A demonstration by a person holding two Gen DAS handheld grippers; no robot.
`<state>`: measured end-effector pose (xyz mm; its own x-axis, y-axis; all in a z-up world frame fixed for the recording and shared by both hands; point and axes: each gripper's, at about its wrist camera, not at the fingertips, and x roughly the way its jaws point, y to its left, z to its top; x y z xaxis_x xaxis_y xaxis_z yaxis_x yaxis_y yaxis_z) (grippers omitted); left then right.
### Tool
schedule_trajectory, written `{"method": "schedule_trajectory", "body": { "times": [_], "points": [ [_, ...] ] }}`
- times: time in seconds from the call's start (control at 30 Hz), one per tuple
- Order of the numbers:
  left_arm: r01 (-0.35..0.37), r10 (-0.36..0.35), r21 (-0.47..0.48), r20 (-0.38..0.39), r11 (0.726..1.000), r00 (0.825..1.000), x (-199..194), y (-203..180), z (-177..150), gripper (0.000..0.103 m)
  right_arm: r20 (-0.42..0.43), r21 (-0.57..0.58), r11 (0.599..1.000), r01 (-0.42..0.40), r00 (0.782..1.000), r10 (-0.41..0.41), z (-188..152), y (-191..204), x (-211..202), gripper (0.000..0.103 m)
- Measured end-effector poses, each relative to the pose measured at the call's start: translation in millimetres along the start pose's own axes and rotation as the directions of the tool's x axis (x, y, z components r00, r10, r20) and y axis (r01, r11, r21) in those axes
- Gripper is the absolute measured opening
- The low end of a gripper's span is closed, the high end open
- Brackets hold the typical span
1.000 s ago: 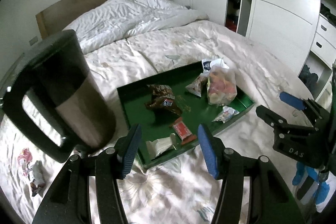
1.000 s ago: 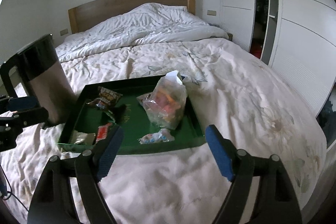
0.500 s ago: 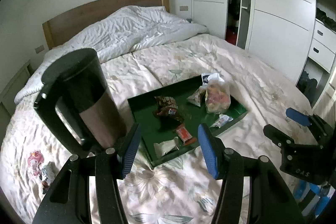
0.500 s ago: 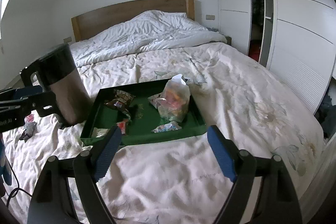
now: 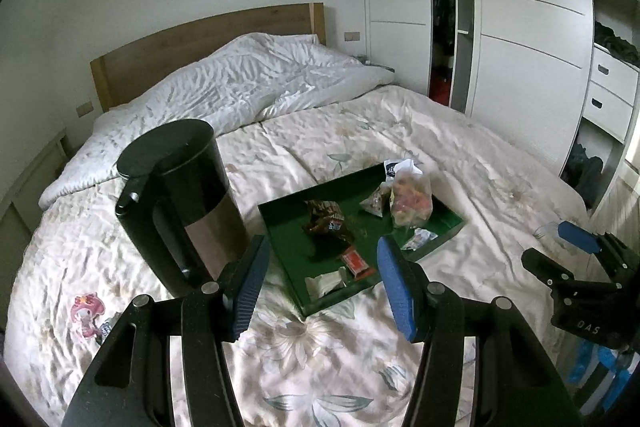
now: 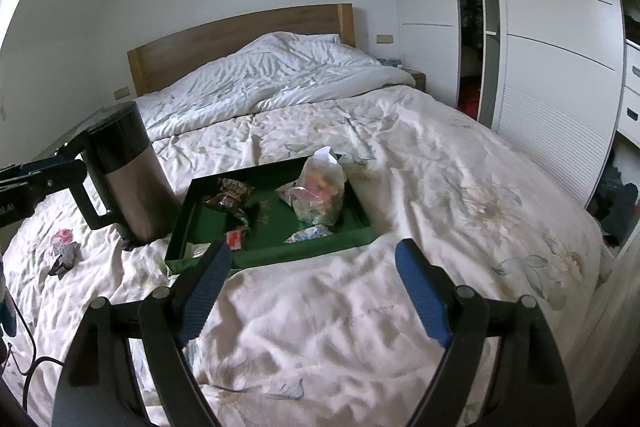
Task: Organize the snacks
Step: 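Move both open tools back toward the pink packet and blue-white bag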
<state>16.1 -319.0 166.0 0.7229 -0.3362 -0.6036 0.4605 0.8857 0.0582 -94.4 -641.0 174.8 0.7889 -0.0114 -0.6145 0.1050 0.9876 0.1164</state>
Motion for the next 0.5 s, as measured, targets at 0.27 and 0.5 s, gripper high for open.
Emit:
{"method": "schedule_trajectory", "body": {
  "times": [0.27, 0.5],
  "points": [
    [-0.003, 0.003, 0.007, 0.025, 1.000, 1.000, -23, 6, -3, 0.054, 0.023, 0.021, 1.000, 0.022, 0.999, -0.023, -1, -5, -22, 0.103],
    [-0.065, 0.065, 0.005, 0.057, 0.998, 0.996, -51, 42, -15, 0.062, 0.095, 0.033, 0.998, 0.053, 0.994, -0.056, 12, -8, -58, 0.103]
  ]
}}
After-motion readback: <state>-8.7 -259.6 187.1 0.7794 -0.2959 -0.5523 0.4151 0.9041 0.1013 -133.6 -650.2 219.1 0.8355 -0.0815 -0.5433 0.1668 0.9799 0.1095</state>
